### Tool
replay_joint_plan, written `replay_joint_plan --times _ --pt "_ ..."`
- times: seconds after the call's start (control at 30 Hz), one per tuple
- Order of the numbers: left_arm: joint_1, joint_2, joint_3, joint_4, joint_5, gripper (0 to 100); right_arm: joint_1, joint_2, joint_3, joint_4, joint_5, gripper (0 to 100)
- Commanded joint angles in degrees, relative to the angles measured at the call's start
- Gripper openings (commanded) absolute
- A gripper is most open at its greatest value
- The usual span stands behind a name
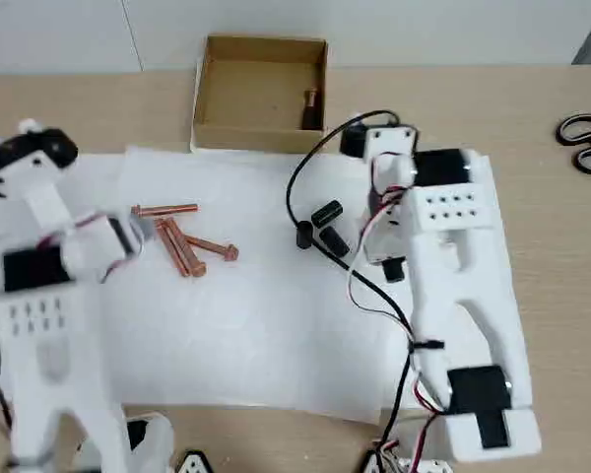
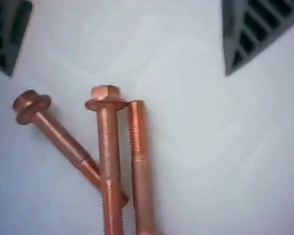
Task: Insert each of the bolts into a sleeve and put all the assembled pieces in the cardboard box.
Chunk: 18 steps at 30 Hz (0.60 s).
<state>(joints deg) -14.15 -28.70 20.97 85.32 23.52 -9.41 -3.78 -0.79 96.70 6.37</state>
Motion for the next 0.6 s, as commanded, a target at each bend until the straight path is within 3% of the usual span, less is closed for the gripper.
replay_joint_plan --times 0.0,0.17,0.33,0.57 --pt "3.69 10.73 -7.25 -0.35 3.87 26 0.22 -3.38 -2.29 1.01 0.62 0.4" --pt "5.27 22.33 -10.24 -5.01 9.32 26 0.22 -3.30 -2.29 1.01 0.62 0.4" --pt "2.55 29.10 -10.24 -10.64 13.63 26 0.31 -3.30 -2.29 1.01 0.53 0.4" --pt "-0.88 33.58 -10.15 -12.22 16.35 26 0.22 -3.30 -2.29 1.01 0.26 0.4"
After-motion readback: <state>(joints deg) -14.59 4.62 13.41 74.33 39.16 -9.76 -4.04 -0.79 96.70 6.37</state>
